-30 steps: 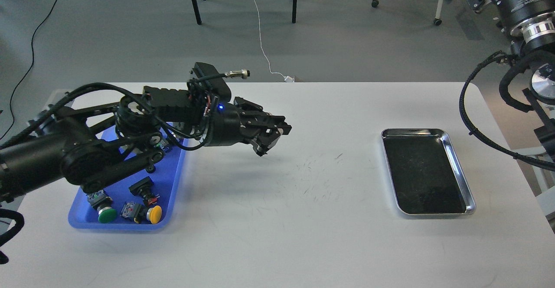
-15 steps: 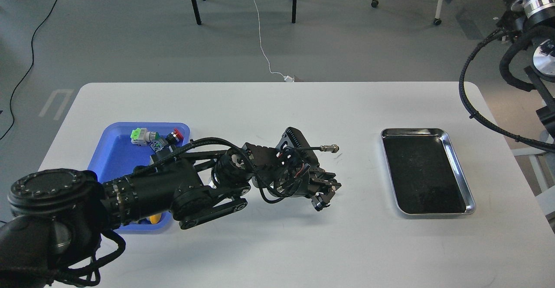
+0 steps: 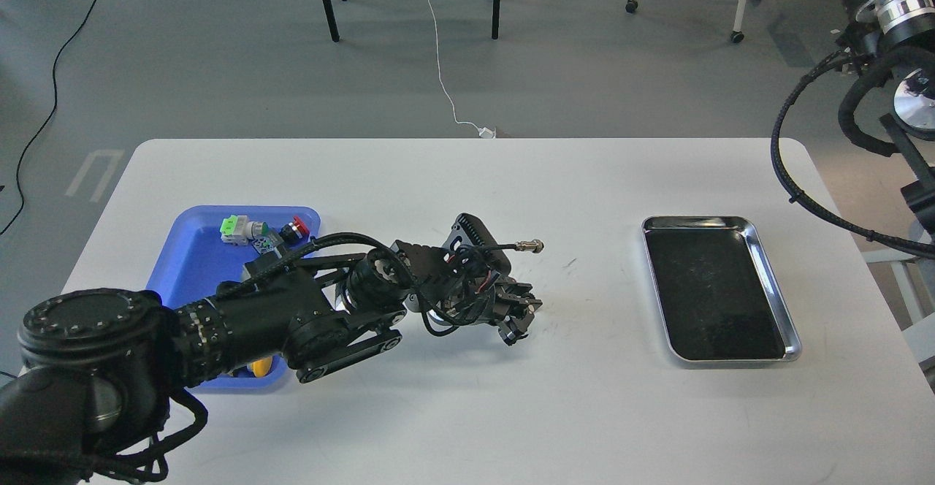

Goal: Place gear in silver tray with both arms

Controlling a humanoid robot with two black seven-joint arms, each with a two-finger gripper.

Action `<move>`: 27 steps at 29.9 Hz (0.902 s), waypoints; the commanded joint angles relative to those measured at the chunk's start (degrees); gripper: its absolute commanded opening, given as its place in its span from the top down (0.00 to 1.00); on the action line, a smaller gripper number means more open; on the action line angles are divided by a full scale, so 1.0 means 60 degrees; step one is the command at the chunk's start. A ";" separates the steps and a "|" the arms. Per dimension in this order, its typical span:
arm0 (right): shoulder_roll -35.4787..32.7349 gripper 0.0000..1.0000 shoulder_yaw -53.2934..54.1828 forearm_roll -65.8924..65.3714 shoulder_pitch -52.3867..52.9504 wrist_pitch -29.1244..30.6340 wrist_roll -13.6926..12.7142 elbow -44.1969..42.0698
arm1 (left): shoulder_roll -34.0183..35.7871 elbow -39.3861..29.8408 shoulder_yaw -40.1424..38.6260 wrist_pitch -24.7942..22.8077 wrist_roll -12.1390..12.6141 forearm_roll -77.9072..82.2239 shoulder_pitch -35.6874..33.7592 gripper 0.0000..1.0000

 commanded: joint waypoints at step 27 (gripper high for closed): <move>-0.0865 0.01 -0.2589 -0.0026 0.1840 0.0001 0.0030 -0.0450 | 0.2285 0.0053 -0.3571 0.0624 -0.0761 -1.5211 -0.0072 0.06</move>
